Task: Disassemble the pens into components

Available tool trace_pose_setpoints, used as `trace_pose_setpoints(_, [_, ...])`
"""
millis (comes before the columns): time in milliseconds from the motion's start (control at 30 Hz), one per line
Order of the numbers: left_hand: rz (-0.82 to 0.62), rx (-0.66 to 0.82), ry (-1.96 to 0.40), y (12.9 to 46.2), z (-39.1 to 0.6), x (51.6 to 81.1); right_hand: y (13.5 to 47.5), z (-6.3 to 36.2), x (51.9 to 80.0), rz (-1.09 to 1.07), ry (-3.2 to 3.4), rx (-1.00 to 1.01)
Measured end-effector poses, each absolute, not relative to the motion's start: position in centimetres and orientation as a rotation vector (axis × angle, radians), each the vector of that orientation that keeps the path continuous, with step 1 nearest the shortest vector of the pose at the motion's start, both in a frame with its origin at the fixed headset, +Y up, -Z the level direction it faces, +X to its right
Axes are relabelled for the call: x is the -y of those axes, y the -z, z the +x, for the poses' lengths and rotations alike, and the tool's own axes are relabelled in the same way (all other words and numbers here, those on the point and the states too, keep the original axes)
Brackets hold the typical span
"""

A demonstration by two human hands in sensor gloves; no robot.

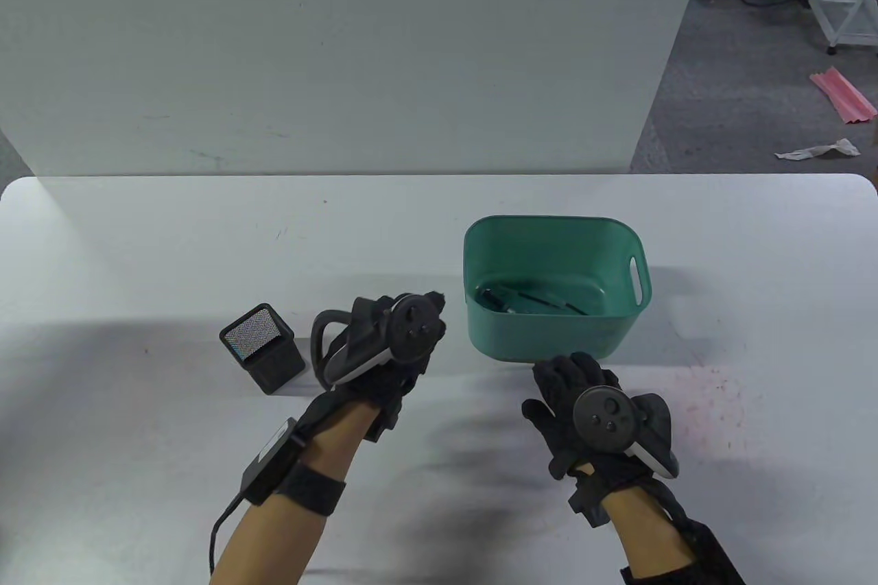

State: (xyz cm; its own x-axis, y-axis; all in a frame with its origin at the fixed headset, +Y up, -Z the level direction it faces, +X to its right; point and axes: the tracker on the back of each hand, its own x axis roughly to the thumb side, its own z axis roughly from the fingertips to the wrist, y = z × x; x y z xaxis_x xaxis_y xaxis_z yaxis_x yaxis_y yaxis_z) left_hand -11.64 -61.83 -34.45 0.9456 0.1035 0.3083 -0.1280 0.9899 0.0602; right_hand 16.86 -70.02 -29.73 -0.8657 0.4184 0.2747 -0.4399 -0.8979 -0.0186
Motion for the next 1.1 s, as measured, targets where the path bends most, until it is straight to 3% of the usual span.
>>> trace_pose_setpoints(233, [-0.004,0.231,-0.075,30.5,-17.1,66.4,29.8,16.8,70.0,0.360,-2.676,0.107])
trace_pose_setpoints(433, [0.078,0.215,-0.115,28.8,-19.8,68.0,29.9,17.0,69.9,0.348,-2.705,0.128])
trace_pose_setpoints(800, [0.139,0.272,-0.080,27.7,-19.9,67.9,28.6,16.5,68.1,0.466,-2.867,0.408])
trace_pose_setpoints(1100, [0.016,0.259,-0.052,28.2,-19.3,69.3,28.9,16.4,69.2,0.442,-2.988,0.237])
